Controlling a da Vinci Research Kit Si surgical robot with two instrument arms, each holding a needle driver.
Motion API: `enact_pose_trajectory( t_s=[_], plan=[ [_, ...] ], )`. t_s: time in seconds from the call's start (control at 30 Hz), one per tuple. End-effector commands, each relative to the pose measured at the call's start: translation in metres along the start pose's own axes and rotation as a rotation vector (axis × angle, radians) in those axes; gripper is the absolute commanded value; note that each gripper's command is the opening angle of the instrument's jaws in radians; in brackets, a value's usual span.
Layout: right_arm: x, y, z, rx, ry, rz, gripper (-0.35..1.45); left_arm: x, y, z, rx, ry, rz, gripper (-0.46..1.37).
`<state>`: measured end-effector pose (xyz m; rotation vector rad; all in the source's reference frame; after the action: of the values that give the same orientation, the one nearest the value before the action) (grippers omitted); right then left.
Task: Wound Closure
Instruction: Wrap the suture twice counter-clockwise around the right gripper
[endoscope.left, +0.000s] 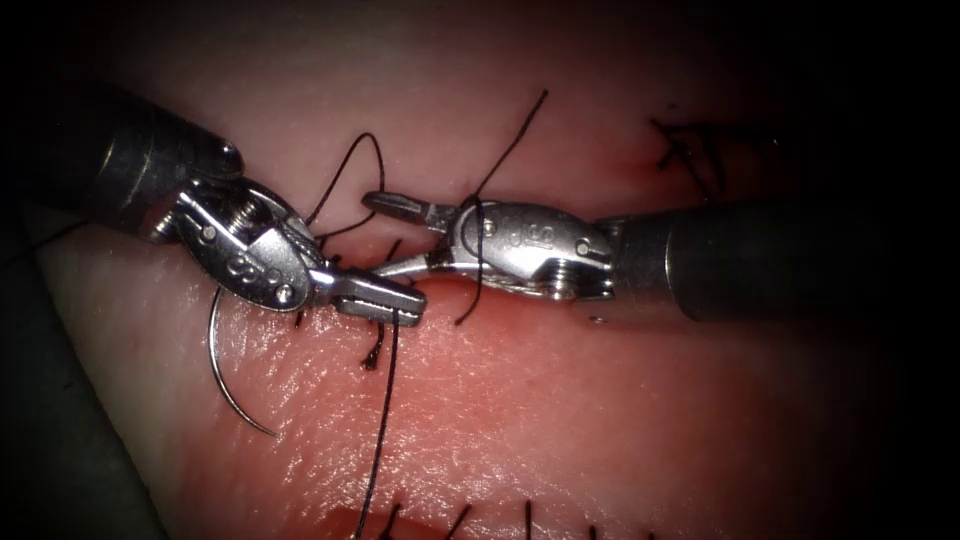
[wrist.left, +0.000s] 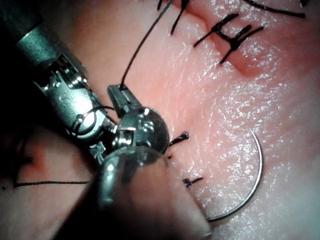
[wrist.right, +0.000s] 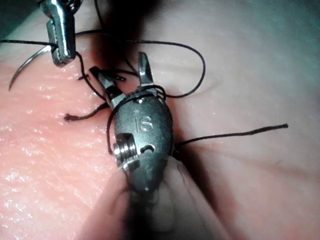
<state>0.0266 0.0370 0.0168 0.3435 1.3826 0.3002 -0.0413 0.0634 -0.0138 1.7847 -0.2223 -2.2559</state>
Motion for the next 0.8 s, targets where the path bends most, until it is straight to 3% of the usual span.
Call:
enact_pose_trajectory(
  t_s=[0.03,0.3,0.43,0.8],
  plan=[
    [-0.0002,-0.0002,0.0001,0.025,-0.012,-0.006,1.03,-0.0001,-0.0003,0.0,-0.005,0.015,-0.002,-0.35],
    [-0.0007,-0.001,0.0001,0.114,0.003,-0.023,1.01,-0.0011,-0.0025,-0.0001,-0.011,0.088,-0.007,-0.35],
    [-0.0007,-0.0015,-0.0004,0.168,0.016,-0.023,0.96,-0.003,-0.0035,0.0,0.0,0.145,-0.011,-0.35],
    [-0.0013,-0.0023,-0.0014,0.268,0.072,0.001,0.88,-0.0084,-0.0048,0.0004,0.025,0.218,-0.004,-0.35]
  ],
)
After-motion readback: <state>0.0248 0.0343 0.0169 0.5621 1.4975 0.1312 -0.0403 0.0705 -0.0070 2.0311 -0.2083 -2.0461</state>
